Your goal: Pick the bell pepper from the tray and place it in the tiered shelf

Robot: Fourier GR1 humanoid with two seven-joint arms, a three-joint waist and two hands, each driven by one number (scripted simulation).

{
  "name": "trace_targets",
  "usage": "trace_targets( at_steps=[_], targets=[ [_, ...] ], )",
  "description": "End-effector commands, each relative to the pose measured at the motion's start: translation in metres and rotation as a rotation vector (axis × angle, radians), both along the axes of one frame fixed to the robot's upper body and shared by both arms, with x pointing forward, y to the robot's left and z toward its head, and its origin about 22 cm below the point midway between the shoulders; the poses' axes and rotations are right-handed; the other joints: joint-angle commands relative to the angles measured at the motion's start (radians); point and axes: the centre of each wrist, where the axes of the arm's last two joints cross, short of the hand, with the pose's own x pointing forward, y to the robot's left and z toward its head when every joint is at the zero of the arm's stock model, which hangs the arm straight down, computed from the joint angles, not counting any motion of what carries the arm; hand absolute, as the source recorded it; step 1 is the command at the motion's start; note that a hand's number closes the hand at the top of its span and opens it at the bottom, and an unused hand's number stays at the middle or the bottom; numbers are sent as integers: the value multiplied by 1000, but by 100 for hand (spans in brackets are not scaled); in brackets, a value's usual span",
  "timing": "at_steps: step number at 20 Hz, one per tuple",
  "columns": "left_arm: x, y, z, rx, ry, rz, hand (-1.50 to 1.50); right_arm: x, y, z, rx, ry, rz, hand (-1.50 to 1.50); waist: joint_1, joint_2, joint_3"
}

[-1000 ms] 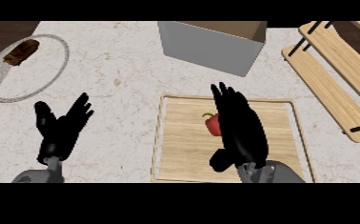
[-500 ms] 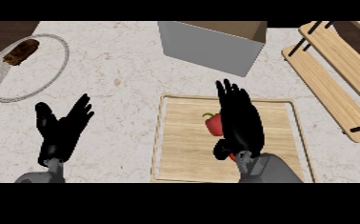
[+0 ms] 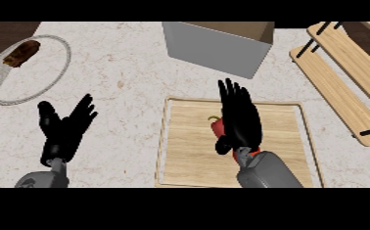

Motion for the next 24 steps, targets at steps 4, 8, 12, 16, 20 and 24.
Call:
trace_targets(
  at_steps=[4, 8, 12, 16, 20, 24],
  targets=[
    [7, 2, 8, 3, 16, -9, 0, 28, -2, -26, 17, -10, 35, -150, 3, 3, -2],
    [-10, -8, -14, -5, 13, -14, 0, 21, -12, -31, -138, 189, 159, 150, 12, 5, -3],
    [-2, -9, -6, 15, 18, 7, 0, 0, 24, -34, -77, 148, 222, 150, 1, 2, -2],
    [2, -17, -6, 0, 5, -1, 0, 11, 14, -40, -13, 105, 267, 150, 1, 2, -2],
    [1, -7, -5, -21, 21, 0, 0, 17, -7, -30, 60, 56, 121, 150, -6, 2, -2],
    [-10, 3, -2, -1, 3, 21, 0, 54, -64, -9, 277, 97, -515, 150, -26, 10, -1]
  ],
)
